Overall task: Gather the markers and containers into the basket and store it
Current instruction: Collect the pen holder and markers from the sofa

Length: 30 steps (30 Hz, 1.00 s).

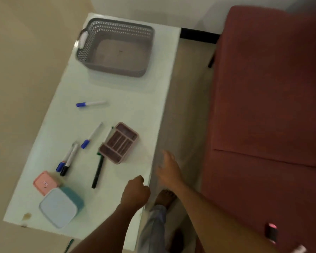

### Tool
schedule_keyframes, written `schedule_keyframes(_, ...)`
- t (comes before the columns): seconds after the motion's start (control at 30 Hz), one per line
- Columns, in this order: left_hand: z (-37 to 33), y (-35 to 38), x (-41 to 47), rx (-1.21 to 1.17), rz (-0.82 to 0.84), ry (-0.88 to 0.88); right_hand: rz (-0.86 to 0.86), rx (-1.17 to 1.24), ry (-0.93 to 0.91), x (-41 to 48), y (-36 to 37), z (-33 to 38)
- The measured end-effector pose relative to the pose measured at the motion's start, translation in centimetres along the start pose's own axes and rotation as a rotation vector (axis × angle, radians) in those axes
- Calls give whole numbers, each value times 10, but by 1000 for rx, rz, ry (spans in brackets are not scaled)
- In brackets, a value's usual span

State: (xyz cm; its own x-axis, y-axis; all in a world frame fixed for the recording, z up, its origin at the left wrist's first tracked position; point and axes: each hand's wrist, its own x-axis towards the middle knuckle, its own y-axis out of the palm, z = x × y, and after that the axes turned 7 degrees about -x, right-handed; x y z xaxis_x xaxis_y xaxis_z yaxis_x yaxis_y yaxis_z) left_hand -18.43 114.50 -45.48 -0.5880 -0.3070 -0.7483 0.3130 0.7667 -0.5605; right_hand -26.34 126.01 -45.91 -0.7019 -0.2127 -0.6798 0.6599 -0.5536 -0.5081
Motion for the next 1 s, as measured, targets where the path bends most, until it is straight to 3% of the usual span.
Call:
schedule_keyframes(0.1,-41,36,-21,151,202,227,-91,-24,181,-49,-9,-71)
schedule_keyframes(0.17,-69,68,-31,267,297,348,-277,-124,273,-79,-14,-125)
schedule_keyframes(0.27,-104,124,-44,405,392,502,-409,-31,419,-112,1,-228)
schedule_keyframes(0.37,-135,182,-74,491,475,614,-492,11,576,-166,-28,-271)
schedule_keyframes(0.53,-148,282,-113,426,440,618,-707,168,844,-228,-56,-351)
schedule_keyframes(0.67,-166,342,-148,197,180,421,-746,341,983,-250,-54,-409)
schedule_keyframes(0.8,-170,363,-150,240,36,424,-710,378,917,-245,-46,-434)
schedule_keyframes(1.0,-172,351,-144,302,127,576,-764,641,915,-237,-67,-430)
